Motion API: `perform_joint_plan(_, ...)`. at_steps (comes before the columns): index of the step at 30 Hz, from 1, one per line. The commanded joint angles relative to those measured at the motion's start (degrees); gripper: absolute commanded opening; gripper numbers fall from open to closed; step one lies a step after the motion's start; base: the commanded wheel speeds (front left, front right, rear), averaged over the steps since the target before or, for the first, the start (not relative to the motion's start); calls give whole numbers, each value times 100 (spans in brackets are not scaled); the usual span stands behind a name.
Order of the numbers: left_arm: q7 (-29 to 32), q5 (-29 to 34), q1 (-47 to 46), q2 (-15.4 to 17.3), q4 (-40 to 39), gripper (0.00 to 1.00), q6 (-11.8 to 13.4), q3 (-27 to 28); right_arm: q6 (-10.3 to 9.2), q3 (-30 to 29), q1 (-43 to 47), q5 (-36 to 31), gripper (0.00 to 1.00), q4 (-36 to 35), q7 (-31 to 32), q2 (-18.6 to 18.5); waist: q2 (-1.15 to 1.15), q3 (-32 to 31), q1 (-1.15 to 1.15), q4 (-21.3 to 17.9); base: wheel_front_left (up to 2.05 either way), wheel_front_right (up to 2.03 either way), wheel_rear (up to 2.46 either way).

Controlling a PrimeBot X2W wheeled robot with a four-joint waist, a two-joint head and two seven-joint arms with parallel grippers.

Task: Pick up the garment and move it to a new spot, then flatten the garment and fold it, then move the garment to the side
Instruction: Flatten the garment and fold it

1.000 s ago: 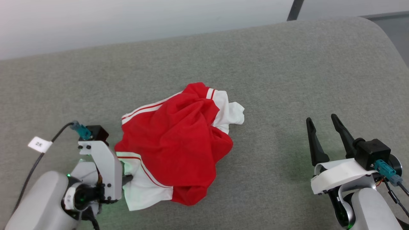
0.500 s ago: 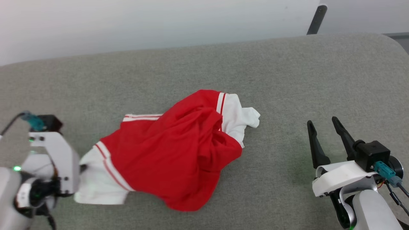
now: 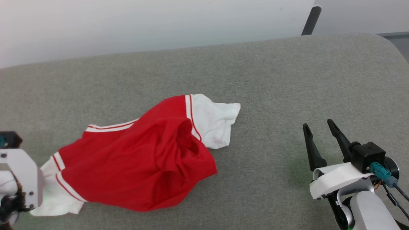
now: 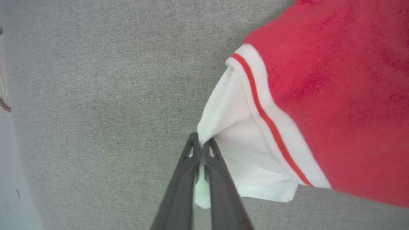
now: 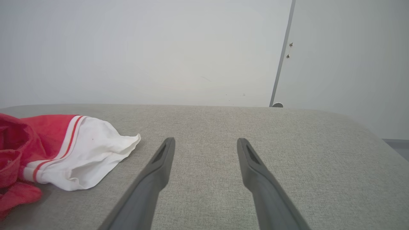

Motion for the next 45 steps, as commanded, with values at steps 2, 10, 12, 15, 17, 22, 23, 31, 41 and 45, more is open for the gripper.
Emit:
perform_joint_plan(2, -173, 63, 66, -5, 266, 0, -35, 13, 3, 29, 48, 39, 100, 20, -30, -9, 0, 22, 0, -58, 0, 0, 0)
perform_joint_plan(10, -627, -22, -63, -211, 721, 78, -102, 92, 3, 28, 116, 5, 100, 65, -30, -6, 0, -17, 0, -20, 0, 0, 0)
perform_joint_plan(12, -776, -52, -115, -275, 696, 100, -146, 119, 3, 46, 123, 0, 100, 80, -30, -33, 0, -81, 0, 41, 0, 0, 0)
perform_joint_plan(15, -926, -20, -114, -333, 579, 100, -199, 96, 3, 90, 166, 33, 100, 125, -15, -90, 0, -209, 0, 159, 0, 0, 0)
perform_joint_plan(17, -1028, -20, -56, -357, 439, 100, -229, 92, 3, 118, 211, 28, 100, 127, 11, -113, 0, -316, 0, 247, 0, 0, 0)
perform_joint_plan(22, -1368, -64, 103, -432, 27, 100, -200, 183, 3, 160, 263, 51, 100, 100, 88, -156, 0, -542, 0, 457, 0, 0, 0)
perform_joint_plan(23, -1517, -64, 155, -465, -103, 100, -200, 227, 3, 170, 289, 60, 100, 88, 122, -168, 0, -599, 0, 515, 0, 0, 0)
perform_joint_plan(31, -3130, 235, 765, -788, -1211, 100, -128, 442, 3, 222, 430, 167, 100, -17, 380, -333, 0, -934, 0, 1159, 0, 0, 0)
perform_joint_plan(41, -5009, 621, 1505, -1236, -1652, 100, 0, 651, 3, 272, 261, 308, 100, -49, 978, -526, 0, -1043, 0, 1877, 0, 0, 0)
perform_joint_plan(45, -5585, 683, 1720, -1445, -1686, 100, 56, 743, 3, 262, 32, 494, 100, 64, 1500, -694, 0, -915, 0, 2096, 0, 0, 0)
